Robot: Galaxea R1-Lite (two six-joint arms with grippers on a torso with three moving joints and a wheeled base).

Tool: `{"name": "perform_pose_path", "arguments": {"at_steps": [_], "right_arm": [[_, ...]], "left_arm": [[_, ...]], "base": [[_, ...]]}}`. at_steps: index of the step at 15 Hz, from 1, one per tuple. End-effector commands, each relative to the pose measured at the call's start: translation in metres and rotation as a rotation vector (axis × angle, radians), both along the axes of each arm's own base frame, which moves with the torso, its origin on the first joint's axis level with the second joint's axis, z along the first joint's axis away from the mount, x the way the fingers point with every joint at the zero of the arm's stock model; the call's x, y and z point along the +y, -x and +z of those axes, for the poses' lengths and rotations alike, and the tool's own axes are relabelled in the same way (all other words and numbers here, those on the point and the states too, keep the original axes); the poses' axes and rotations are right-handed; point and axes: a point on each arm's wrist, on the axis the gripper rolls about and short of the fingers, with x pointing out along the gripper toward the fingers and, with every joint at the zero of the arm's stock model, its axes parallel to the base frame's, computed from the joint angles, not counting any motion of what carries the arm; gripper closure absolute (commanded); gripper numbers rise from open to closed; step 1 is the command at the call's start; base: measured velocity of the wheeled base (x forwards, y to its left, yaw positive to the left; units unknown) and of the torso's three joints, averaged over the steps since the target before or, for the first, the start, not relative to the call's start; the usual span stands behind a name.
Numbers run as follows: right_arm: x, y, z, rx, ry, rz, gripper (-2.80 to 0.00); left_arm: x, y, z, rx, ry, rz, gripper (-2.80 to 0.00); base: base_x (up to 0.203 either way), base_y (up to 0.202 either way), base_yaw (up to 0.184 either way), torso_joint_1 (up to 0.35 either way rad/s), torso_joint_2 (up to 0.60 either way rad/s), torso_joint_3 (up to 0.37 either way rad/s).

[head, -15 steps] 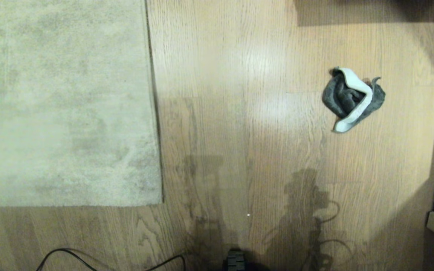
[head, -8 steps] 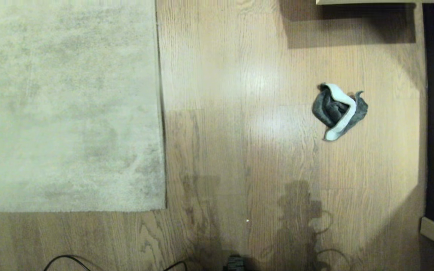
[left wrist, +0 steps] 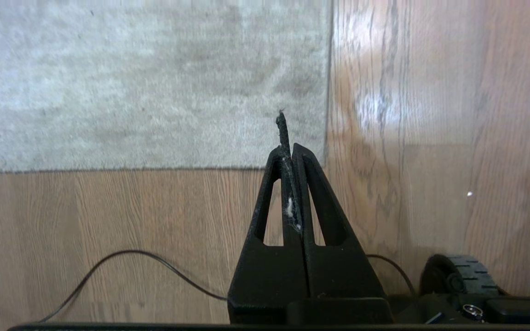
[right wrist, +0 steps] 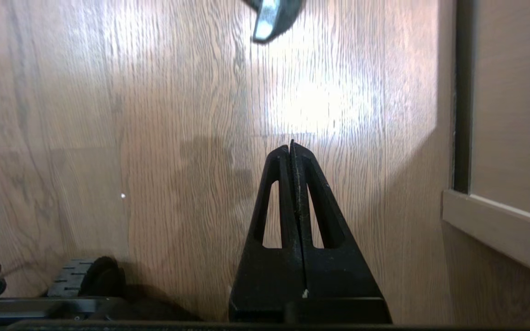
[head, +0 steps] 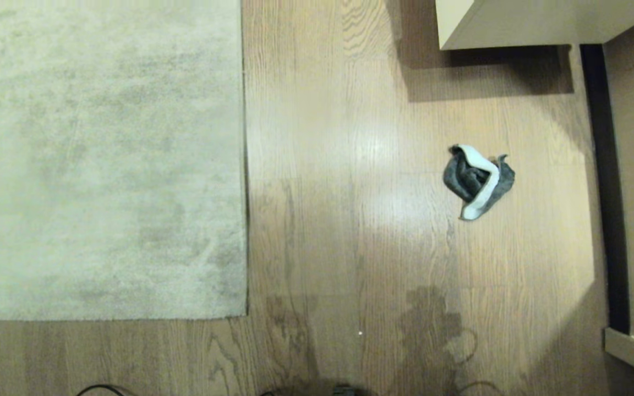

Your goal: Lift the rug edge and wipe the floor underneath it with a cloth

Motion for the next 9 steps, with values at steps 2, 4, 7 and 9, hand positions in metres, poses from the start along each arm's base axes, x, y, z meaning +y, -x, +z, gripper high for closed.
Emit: {"name": "perform_pose_path", "arguments": {"at_steps": [2,4,7,9], "right_arm": [[0.0,-0.0001,0.0001,0.001,0.001,0.0,0.0],[0.0,-0.0001,0.0001,0.001,0.001,0.0,0.0],[0.0,-0.0001,0.0001,0.001,0.001,0.0,0.0],[0.0,-0.0001,0.0001,0.001,0.001,0.0,0.0]], "left_arm": [[0.0,-0.0001,0.0001,0.0,0.0,0.001,0.0],[0.0,-0.0001,0.0,0.001,0.0,0.001,0.0],[0.0,-0.0001,-0.0001,0.001,-0.002,0.002,0.0],[0.0,-0.0001,-0.0001,0.001,0.0,0.001,0.0]], "base": [[0.0,0.0,0.0,0.003,0.0,0.203],[0.0,0.0,0.0,0.0,0.0,0.2],[0.0,0.0,0.0,-0.001,0.0,0.205],[0.0,0.0,0.0,0.002,0.01,0.204]]}}
